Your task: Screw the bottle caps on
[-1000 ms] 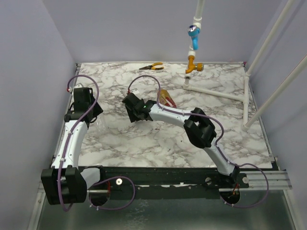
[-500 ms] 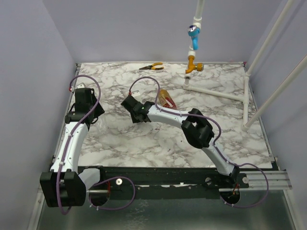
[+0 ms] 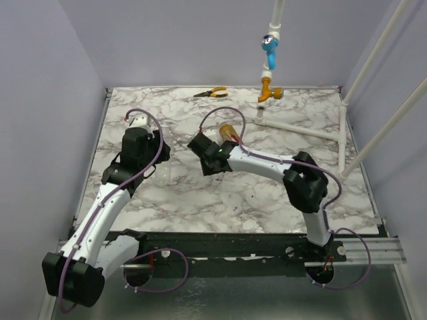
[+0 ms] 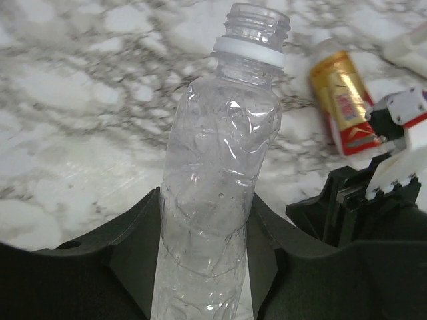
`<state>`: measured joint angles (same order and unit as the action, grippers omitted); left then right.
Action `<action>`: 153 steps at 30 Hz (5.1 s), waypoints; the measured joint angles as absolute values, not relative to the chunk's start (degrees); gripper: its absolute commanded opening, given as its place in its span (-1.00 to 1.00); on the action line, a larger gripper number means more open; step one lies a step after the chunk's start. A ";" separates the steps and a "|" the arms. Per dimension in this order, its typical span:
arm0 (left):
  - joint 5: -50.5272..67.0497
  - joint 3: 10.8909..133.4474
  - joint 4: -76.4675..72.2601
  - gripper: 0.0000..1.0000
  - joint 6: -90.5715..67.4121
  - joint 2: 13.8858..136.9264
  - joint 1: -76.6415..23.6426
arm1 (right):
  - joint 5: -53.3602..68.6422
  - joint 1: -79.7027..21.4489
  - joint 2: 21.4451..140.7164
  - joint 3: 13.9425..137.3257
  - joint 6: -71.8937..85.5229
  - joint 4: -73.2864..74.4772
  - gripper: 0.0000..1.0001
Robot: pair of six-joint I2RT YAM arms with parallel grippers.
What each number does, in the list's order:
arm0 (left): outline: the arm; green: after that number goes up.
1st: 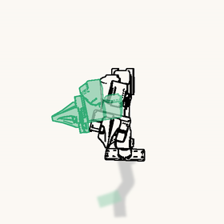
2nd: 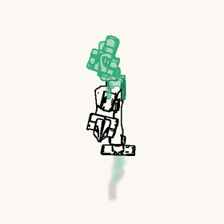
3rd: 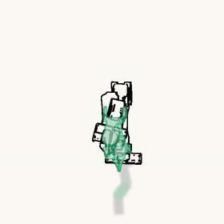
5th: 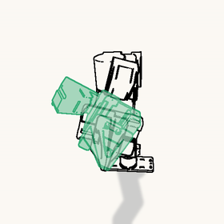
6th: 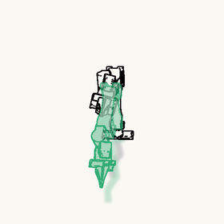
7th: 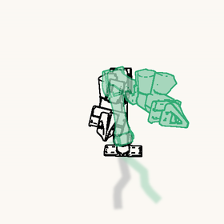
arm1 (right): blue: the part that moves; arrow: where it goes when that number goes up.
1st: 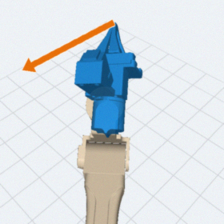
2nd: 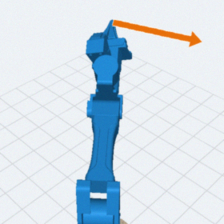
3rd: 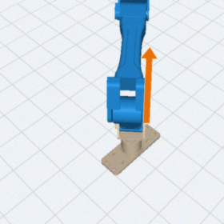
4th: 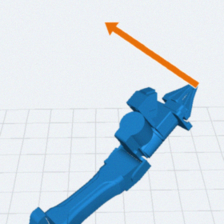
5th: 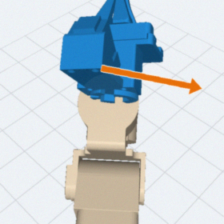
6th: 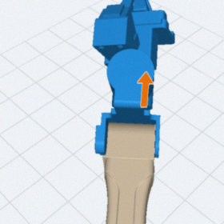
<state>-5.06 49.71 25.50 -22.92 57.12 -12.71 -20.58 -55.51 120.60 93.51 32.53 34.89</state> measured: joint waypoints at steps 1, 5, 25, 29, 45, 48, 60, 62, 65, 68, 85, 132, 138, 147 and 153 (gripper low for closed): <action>-4.40 48.60 23.66 -0.18 -22.59 55.59 -14.50 | -20.14 -55.09 117.49 91.42 32.73 35.40 -0.52; -0.25 42.41 13.93 -0.18 -19.57 48.58 -21.30 | -17.52 -51.88 102.54 85.89 33.23 36.42 -0.52; 22.28 33.32 -7.14 -0.22 4.14 45.50 -41.74 | 19.86 -38.24 74.46 84.16 27.44 41.82 -0.51; 22.24 33.30 -7.16 -0.25 7.05 45.47 -43.57 | 23.77 -38.24 73.71 84.16 27.42 42.48 -0.52; 20.03 30.61 -7.66 -0.27 8.12 45.43 -43.90 | 25.34 -38.24 69.30 81.41 28.08 43.81 -0.57; 19.99 30.63 -7.68 -0.27 7.81 46.22 -43.90 | 25.32 -38.24 69.43 78.91 28.34 43.83 -0.57; 19.97 31.27 -8.38 -0.27 7.27 49.43 -43.88 | 25.12 -38.24 69.47 75.50 30.26 41.47 -0.57; 19.94 31.27 -8.23 -0.27 7.09 49.65 -43.83 | 24.58 -38.24 69.32 74.94 30.65 40.82 -0.58; 19.97 31.40 -8.03 -0.27 6.55 49.95 -43.83 | 23.09 -38.24 68.69 73.58 31.44 38.96 -0.58; 19.97 31.70 -7.94 -0.27 6.09 50.43 -43.83 | 21.91 -38.24 67.66 71.85 32.03 36.84 -0.58; 19.59 33.28 -9.30 -0.36 2.28 54.54 -43.57 | 16.08 -39.35 67.61 69.01 34.22 32.38 -0.60; -20.05 32.71 -29.17 -0.92 14.63 68.27 -54.78 | 1.56 -39.05 83.90 87.44 61.58 47.31 -0.62; -20.45 32.27 -30.85 -0.93 11.35 69.25 -54.85 | 0.43 -39.38 85.52 89.91 61.52 49.58 -0.49; -20.43 32.23 -32.62 -0.93 8.32 71.64 -54.89 | -1.91 -39.59 87.90 92.75 60.88 52.82 -0.26; -18.74 32.23 -33.41 -0.93 6.31 72.03 -54.85 | -3.33 -39.94 88.51 93.69 60.36 54.02 -0.19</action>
